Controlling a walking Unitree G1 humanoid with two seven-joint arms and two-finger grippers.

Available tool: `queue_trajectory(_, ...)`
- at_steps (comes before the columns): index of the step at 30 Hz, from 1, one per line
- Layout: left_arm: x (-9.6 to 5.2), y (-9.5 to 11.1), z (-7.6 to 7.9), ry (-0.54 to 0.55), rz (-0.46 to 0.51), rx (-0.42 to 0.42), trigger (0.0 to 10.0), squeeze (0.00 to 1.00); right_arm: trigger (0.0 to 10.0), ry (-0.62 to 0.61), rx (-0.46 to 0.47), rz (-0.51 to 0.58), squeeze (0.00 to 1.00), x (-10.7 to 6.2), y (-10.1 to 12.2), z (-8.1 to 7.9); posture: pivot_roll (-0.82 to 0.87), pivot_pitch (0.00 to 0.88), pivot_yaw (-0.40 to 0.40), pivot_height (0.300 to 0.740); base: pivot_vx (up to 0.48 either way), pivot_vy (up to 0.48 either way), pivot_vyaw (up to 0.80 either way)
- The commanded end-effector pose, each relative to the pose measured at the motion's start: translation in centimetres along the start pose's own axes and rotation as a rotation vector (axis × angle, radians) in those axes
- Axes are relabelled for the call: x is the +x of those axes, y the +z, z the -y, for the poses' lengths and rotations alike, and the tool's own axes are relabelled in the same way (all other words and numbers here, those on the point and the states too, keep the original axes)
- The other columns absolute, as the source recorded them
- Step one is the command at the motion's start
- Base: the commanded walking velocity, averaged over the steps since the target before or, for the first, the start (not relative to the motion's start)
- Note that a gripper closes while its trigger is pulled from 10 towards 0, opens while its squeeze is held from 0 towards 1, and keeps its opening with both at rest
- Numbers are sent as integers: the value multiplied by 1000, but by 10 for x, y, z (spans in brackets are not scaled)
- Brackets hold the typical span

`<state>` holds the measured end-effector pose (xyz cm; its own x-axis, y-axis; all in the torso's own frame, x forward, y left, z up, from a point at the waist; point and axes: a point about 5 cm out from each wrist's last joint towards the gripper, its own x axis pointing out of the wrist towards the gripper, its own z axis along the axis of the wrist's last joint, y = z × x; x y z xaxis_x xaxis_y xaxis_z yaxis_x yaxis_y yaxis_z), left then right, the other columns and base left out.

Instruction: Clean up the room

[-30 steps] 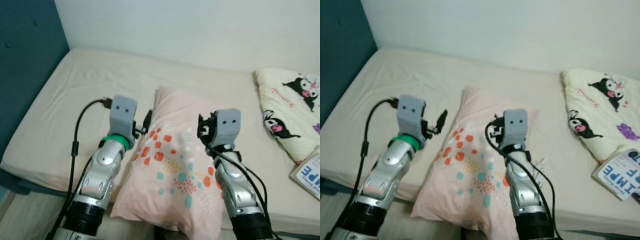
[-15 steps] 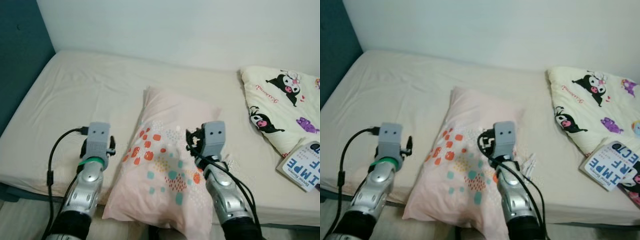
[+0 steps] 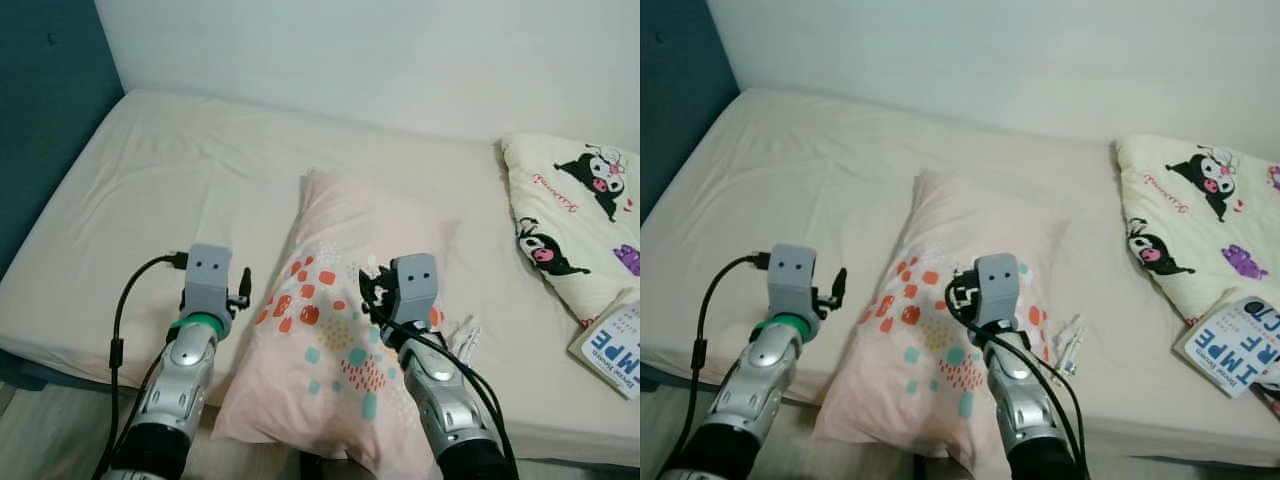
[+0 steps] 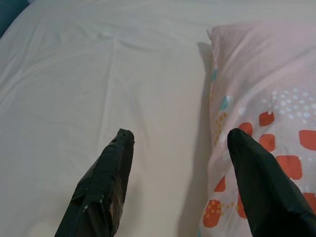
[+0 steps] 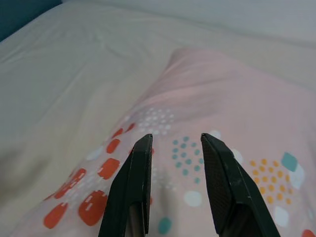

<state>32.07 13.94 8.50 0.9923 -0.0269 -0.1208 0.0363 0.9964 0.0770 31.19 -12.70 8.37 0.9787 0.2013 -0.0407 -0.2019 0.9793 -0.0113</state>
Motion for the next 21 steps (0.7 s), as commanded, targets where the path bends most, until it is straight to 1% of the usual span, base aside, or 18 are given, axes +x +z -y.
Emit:
queue_trajectory(1, -3, -10, 3, -12, -35, -2, 10000, 0, 10000, -25, -13, -30, 0, -4, -9, 6, -131, 90, -15, 740, 0, 0, 0)
queue_trajectory(5, -3, -11, 3, -24, -30, -4, 10000, 0, 10000, -62, -12, -33, 0, -3, -10, 12, -130, 89, -14, 740, 0, 0, 0)
queue_trajectory(21, -4, -13, 6, -47, -31, 9, 10000, 0, 10000, -122, -20, -28, 0, -5, -11, 20, -136, 105, -8, 740, 0, 0, 0)
